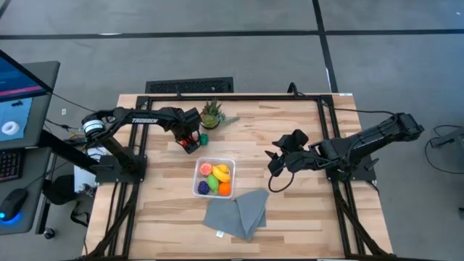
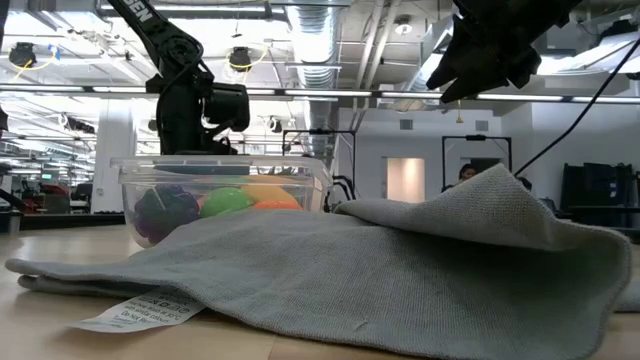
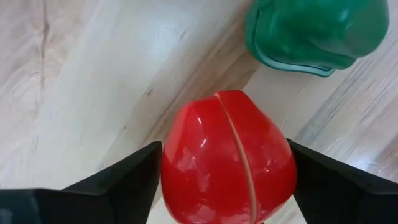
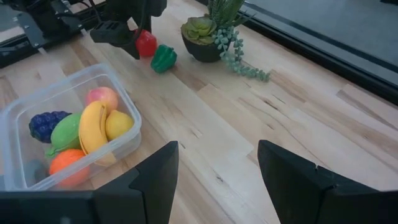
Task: Pick and placing Produce into tupperware
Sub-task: Put the red apple into the transparent container
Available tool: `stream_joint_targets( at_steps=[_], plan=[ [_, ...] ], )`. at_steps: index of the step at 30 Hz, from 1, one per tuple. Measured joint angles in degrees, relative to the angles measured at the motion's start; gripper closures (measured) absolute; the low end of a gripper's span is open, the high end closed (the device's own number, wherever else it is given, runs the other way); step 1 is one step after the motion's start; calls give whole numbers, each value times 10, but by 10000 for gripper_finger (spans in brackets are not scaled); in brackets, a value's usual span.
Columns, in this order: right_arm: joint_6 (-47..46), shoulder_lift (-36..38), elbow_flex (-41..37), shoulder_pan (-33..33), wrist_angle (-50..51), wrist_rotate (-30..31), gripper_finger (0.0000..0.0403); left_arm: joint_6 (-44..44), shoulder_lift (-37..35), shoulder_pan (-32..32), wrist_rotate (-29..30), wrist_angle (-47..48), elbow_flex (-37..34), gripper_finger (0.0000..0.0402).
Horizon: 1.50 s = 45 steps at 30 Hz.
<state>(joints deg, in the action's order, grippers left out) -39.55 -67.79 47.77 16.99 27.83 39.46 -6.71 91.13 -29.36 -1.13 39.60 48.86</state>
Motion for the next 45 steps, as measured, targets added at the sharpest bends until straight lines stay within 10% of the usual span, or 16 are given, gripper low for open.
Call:
stream_joint_targets(
  at_steps=[23, 45],
  plan=[
    [3, 0, 0, 0, 0, 0, 158, -19, -9, 0, -15, 29, 0, 130],
    [11, 0, 0, -3, 5, 0, 158, -41, -262, 6, 1, 41, 0, 126]
  ],
)
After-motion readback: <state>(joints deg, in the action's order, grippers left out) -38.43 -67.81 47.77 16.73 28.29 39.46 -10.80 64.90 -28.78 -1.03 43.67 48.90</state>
